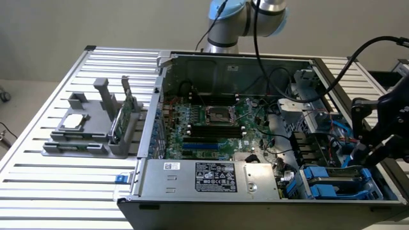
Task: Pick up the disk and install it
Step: 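Insert the first disk wire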
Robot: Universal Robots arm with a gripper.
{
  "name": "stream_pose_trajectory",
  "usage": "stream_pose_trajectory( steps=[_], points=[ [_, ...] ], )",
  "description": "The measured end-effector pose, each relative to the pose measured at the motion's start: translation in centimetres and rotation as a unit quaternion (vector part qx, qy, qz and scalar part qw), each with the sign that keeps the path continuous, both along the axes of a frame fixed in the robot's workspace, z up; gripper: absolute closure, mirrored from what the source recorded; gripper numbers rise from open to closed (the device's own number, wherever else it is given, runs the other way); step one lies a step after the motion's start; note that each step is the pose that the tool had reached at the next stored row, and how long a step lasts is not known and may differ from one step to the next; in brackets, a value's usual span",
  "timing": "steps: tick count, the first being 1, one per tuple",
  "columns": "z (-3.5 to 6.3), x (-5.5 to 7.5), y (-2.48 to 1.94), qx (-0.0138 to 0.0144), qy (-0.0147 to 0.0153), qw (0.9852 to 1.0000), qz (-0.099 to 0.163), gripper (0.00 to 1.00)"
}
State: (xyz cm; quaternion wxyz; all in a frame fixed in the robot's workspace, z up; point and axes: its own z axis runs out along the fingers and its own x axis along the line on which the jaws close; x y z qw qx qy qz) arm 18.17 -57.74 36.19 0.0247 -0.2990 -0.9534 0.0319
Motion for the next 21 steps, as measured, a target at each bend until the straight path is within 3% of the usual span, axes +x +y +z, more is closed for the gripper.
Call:
stream_pose_trajectory(
  steps=[14, 18, 21],
  points=[
    [-0.48, 0.78, -0.01, 0.0004, 0.0, 0.9986, -0.052, 0.75],
    [-0.62, 0.81, -0.03, 0.0022, 0.0001, 0.9977, -0.068, 0.75],
    [-0.66, 0.92, -0.08, 0.0062, 0.0004, 0.9972, -0.074, 0.75]
  ],
)
